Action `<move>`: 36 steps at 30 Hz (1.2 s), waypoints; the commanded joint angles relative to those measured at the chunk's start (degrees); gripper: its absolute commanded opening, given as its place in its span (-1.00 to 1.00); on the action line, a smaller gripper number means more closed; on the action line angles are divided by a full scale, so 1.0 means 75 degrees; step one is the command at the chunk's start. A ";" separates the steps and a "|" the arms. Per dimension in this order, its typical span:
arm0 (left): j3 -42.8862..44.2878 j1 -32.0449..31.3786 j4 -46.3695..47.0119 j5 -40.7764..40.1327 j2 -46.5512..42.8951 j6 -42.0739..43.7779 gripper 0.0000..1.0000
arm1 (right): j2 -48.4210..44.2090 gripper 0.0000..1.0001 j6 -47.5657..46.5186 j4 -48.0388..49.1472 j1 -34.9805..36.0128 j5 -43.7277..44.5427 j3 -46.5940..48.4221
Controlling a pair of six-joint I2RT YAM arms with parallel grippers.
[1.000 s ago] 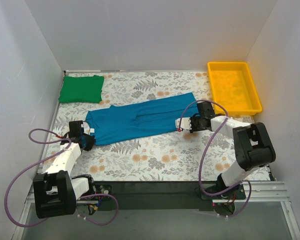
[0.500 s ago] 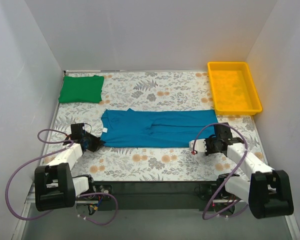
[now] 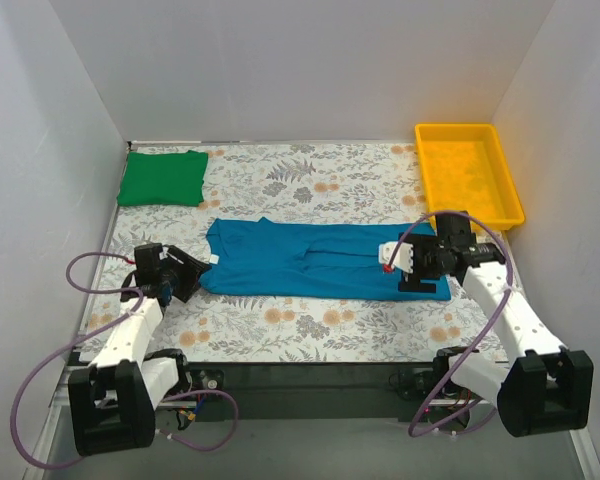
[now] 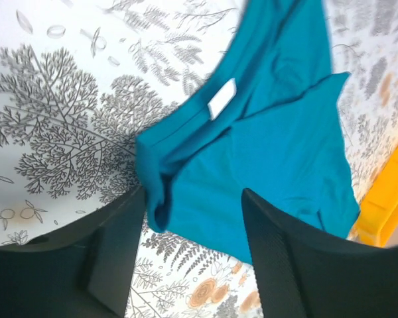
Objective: Fold and stack the t-shirts
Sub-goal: Fold the tshirt
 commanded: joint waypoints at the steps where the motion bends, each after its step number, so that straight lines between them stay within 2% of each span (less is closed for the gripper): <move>1: 0.0395 0.0045 -0.0466 -0.0665 -0.0896 0.0357 0.20 | 0.0800 0.78 0.1257 -0.0481 0.0349 -0.1885 0.1127; 2: 0.0454 0.0033 -0.0467 -0.0654 -0.1002 0.0462 0.31 | 0.1035 0.79 0.1492 -0.0481 0.0466 -0.2156 0.1338; 5: 0.0816 0.0045 -0.0082 -0.0432 -0.0828 0.0989 0.34 | 0.1984 0.79 0.2464 -0.0423 0.0912 -0.3162 0.2159; 6: 0.0922 0.0033 0.0094 -0.0246 -0.0630 0.1142 0.34 | 0.2497 0.72 0.2989 -0.0388 0.1017 -0.3399 0.2393; 7: 0.1294 0.0033 0.0258 0.0162 -0.0013 0.1363 0.34 | 0.2757 0.68 0.3238 -0.0341 0.1123 -0.3656 0.2604; 8: 0.1495 0.0033 0.0469 0.0283 0.0365 0.1656 0.33 | 0.3026 0.56 0.3495 -0.0317 0.1159 -0.4076 0.3047; 9: 0.1753 0.0033 0.0552 0.0458 0.1227 0.1833 0.30 | 0.3528 0.49 0.4008 -0.0305 0.1171 -0.4278 0.3249; 12: 0.2760 0.0033 0.0588 0.0880 0.2903 0.2337 0.12 | 0.4036 0.31 0.4423 -0.0317 0.1159 -0.4433 0.3637; 14: 0.3427 0.0021 0.0530 0.1138 0.3611 0.2537 0.00 | 0.3990 0.30 0.4424 -0.0223 0.1159 -0.4199 0.3405; 18: 0.4378 -0.0025 0.0132 0.0906 0.5052 0.3040 -0.11 | 0.3663 0.30 0.4459 0.0058 0.1077 -0.4210 0.2866; 25: 0.5492 -0.0470 -0.0641 0.0789 0.6297 0.3697 -0.19 | 0.3510 0.31 0.4482 0.0175 0.0796 -0.4268 0.2735; 28: 0.6008 -0.0588 -0.0946 0.0520 0.6789 0.3756 -0.50 | 0.3440 0.30 0.4471 0.0175 0.0726 -0.4338 0.2677; 29: 0.6137 -0.0611 -0.1075 0.0460 0.7034 0.3745 -0.67 | 0.3358 0.30 0.4459 0.0187 0.0714 -0.4373 0.2653; 30: 0.6300 -0.0611 -0.1157 0.0378 0.7141 0.3733 -1.00 | 0.3322 0.30 0.4447 0.0175 0.0656 -0.4397 0.2641; 34: 0.7434 -0.0845 -0.1380 -0.0534 0.7551 0.3768 -1.00 | 0.3112 0.31 0.4412 0.0164 0.0538 -0.4537 0.2524; 36: 0.7987 -0.0881 -0.1637 -0.0641 0.7948 0.3733 -1.00 | 0.3041 0.31 0.4389 0.0175 0.0515 -0.4561 0.2501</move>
